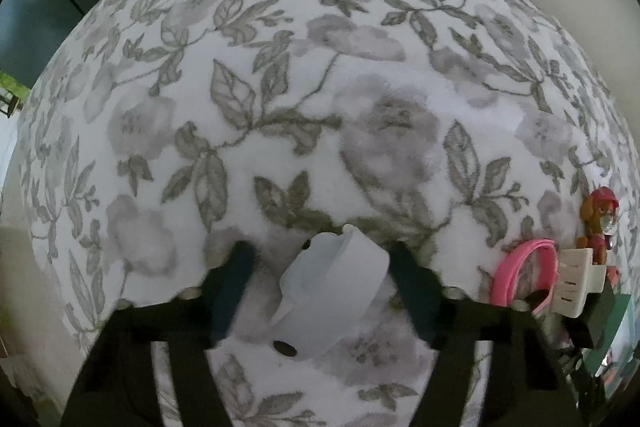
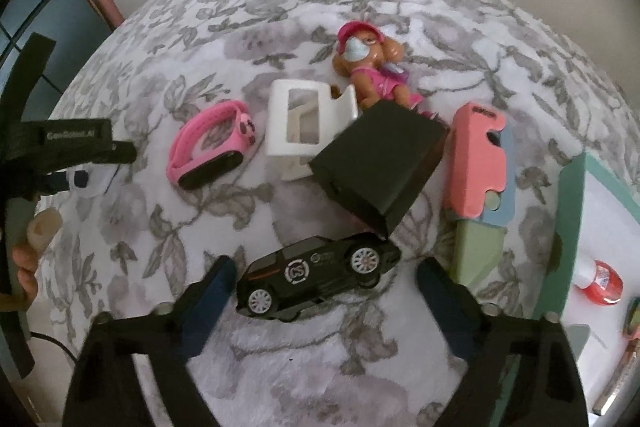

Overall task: Organize rigid objects
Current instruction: 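Close the left gripper on the white piece while the right gripper grasps the black toy car, then carry the white piece and black toy car over the tray with both tools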

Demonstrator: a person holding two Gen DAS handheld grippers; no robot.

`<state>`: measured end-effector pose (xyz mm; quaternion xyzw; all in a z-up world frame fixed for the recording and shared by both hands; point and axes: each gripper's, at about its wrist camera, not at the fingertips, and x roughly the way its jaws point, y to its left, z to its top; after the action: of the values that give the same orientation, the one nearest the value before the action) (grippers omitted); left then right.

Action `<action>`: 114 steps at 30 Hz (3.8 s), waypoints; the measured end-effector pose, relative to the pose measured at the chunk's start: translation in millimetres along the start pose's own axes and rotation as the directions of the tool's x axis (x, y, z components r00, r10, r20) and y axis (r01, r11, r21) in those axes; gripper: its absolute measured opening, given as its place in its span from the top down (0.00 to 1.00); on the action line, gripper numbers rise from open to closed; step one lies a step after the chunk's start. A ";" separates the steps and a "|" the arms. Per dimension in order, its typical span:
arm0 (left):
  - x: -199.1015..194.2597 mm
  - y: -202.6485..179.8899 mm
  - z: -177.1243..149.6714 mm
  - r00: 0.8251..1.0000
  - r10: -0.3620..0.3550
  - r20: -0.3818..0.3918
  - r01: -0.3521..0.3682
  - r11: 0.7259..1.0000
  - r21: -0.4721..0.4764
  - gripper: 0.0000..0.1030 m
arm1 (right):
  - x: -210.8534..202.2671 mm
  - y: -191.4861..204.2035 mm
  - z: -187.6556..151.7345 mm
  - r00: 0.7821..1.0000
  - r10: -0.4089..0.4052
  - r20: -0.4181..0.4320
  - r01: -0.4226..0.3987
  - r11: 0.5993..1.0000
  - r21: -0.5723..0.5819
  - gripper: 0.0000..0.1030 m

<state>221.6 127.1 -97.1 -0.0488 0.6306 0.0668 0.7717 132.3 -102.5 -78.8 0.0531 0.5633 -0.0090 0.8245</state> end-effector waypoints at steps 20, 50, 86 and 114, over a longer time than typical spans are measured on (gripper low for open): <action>-27.7 6.0 1.1 0.998 -0.051 0.042 0.052 0.998 -0.018 0.62 | -15.0 -18.5 -3.2 0.999 0.023 0.029 -0.026 0.995 0.098 0.26; -135.9 -36.2 -13.2 0.958 -0.142 0.251 0.132 0.990 0.054 0.62 | -93.1 -74.5 -9.6 0.990 0.002 0.144 -0.037 0.969 0.244 0.26; -187.1 -242.4 -165.1 0.924 -0.354 0.146 0.229 0.815 0.532 0.65 | -198.6 -235.4 -121.3 0.968 -0.212 0.133 0.078 0.761 0.644 0.26; -80.6 -219.4 -130.1 0.980 -0.192 0.061 0.147 0.889 0.433 0.46 | -161.5 -246.1 -126.4 0.987 -0.154 0.040 0.091 0.749 0.656 0.26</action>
<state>116.2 -113.4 -46.2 0.0696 0.5832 -0.1378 0.7975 -62.2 -342.2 6.8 0.2991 0.4889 -0.2609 0.7768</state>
